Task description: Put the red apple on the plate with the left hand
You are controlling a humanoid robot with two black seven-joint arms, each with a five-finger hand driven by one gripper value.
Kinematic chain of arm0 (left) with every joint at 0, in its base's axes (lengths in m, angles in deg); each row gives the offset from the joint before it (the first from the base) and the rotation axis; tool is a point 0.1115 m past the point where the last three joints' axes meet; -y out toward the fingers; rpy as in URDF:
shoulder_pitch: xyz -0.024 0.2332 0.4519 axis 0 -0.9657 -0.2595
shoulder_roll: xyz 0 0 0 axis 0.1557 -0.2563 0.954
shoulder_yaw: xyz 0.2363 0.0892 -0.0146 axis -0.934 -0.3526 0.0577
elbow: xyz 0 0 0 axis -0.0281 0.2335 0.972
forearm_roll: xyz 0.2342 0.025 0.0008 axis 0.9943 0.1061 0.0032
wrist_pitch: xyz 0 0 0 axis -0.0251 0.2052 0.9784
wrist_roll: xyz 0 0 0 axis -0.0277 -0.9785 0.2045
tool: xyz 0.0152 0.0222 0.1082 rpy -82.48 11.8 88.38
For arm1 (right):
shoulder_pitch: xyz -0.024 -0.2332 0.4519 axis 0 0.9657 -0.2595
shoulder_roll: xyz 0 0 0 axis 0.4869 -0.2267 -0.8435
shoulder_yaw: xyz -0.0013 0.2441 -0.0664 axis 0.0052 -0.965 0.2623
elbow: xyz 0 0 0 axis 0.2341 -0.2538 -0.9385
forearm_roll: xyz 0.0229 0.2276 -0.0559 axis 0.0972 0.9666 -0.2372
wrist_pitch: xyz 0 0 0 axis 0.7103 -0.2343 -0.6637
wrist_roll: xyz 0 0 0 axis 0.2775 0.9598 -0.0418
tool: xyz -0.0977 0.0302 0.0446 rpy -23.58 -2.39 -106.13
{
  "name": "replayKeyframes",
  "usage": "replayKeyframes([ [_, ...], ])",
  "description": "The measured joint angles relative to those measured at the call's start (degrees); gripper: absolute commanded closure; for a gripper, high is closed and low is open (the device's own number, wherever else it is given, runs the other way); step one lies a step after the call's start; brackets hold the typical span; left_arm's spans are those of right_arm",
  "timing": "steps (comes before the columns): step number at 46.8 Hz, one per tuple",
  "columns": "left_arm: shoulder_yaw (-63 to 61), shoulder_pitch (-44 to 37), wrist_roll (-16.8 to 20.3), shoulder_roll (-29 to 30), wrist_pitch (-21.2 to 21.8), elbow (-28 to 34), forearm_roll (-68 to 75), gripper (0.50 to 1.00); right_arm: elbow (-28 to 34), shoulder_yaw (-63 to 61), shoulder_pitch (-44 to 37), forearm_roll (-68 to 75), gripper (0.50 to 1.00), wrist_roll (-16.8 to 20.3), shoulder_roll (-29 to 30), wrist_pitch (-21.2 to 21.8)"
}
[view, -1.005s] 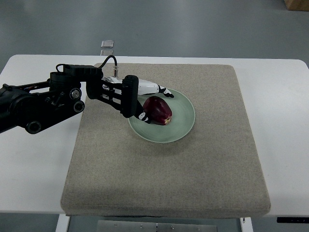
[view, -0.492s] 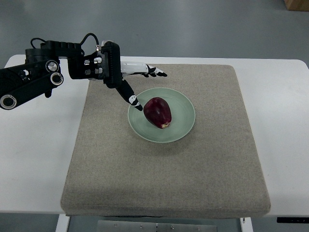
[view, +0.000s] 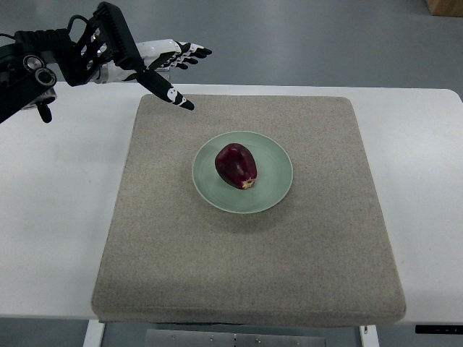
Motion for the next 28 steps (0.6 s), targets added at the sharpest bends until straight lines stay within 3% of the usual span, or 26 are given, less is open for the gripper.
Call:
replayKeyframes([
  [18, 0.4, -1.6, -3.1, 0.5, -0.7, 10.9, -33.4, 0.501, 0.0, 0.0, 0.0, 0.0, 0.538, 0.0, 0.0, 0.0],
  [28, 0.8, -6.2, -3.5, 0.8, -1.5, 12.2, -50.6, 0.501, 0.0, 0.0, 0.0, 0.0, 0.536, 0.0, 0.0, 0.0],
])
